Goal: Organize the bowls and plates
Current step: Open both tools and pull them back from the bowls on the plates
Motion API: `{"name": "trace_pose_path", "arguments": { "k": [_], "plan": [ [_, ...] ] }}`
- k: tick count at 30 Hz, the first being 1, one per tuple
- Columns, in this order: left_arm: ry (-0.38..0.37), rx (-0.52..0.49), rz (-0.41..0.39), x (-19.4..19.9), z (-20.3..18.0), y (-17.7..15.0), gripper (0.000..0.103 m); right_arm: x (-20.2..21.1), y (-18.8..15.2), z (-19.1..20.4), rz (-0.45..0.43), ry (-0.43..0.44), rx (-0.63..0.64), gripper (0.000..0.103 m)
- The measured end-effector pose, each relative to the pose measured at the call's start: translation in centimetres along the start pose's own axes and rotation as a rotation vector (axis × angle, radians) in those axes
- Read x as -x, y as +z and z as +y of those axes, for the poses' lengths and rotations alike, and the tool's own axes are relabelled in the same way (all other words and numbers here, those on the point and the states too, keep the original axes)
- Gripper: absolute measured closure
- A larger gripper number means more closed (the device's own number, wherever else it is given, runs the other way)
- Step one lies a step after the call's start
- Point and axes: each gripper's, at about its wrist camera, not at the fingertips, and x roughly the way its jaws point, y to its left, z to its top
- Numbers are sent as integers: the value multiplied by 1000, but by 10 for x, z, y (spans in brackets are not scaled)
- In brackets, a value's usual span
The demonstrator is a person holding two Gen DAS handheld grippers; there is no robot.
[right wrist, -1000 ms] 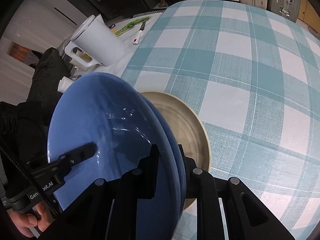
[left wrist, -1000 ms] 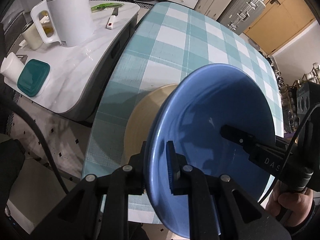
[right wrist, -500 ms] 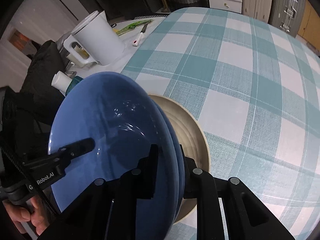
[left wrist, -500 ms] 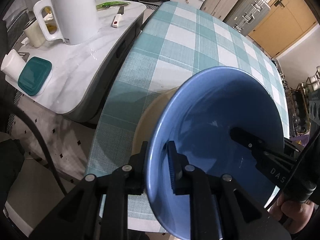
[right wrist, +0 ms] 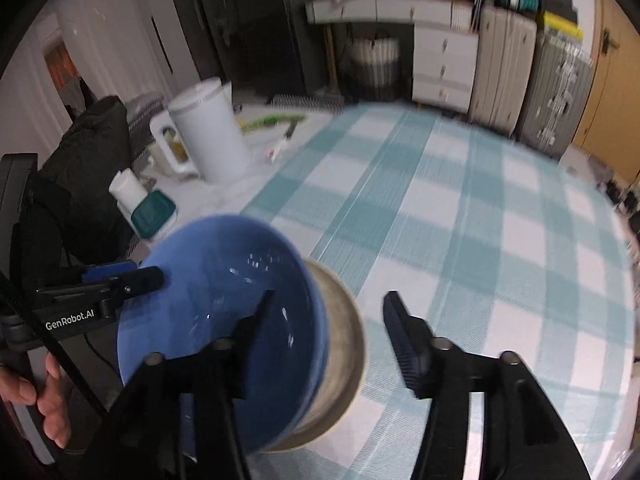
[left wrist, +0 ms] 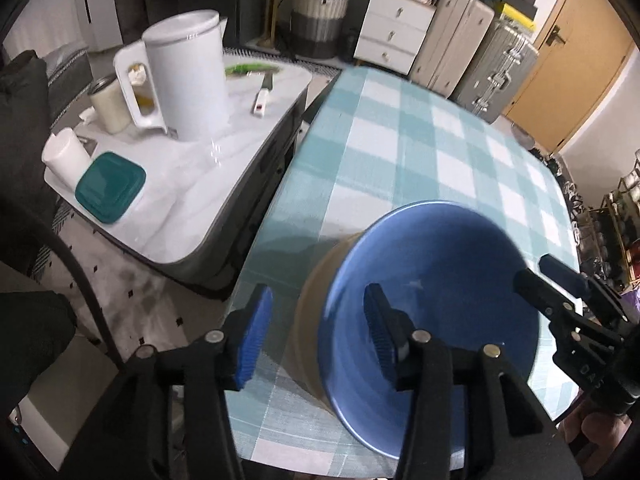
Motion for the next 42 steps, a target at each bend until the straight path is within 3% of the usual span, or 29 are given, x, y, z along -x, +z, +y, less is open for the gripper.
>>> {"name": "trace_pose_path", "arguments": {
  "k": [2,4,8,13,15,16,17,21,23,25,28,34,42],
  "plan": [
    [-64,7,-48,15,-3,-4,55,17,-4,-1,-49,13,11,45],
    [-101,-12,-91,30,-10,-10,55,34,-11,-2,-104,26,27,32],
    [-118,-93,-279,70,-38,-37,52,76,-39,-2,-263,48,89,20],
    [-145,-174,-438,99,-75,-68,49,112,-84,-9,-389,26,99,12],
    [-153,-194,-488,106,-89,-78,38,120,-100,-16,-424,5,86,11],
    [-147,-203,-510,108,-96,-83,21,123,-107,-20,-436,0,76,9],
    [-131,-205,-535,110,-101,-88,14,125,-116,-25,-451,-1,64,6],
    [-74,-254,-673,119,-116,-110,9,130,-145,-45,-496,-46,22,1],
    [-45,-272,-685,117,-121,-116,0,128,-157,-58,-488,-56,-43,1],
    [-29,-276,-701,112,-121,-122,0,127,-165,-68,-484,-18,-98,1],
    [-33,-249,-718,102,-115,-130,0,124,-166,-71,-465,-42,-90,1],
    [11,-268,-550,72,-119,-114,0,130,-166,-62,-513,-112,-46,1],
    [8,-301,-555,69,-130,-123,0,133,-169,-54,-535,-160,5,1]
  ]
}}
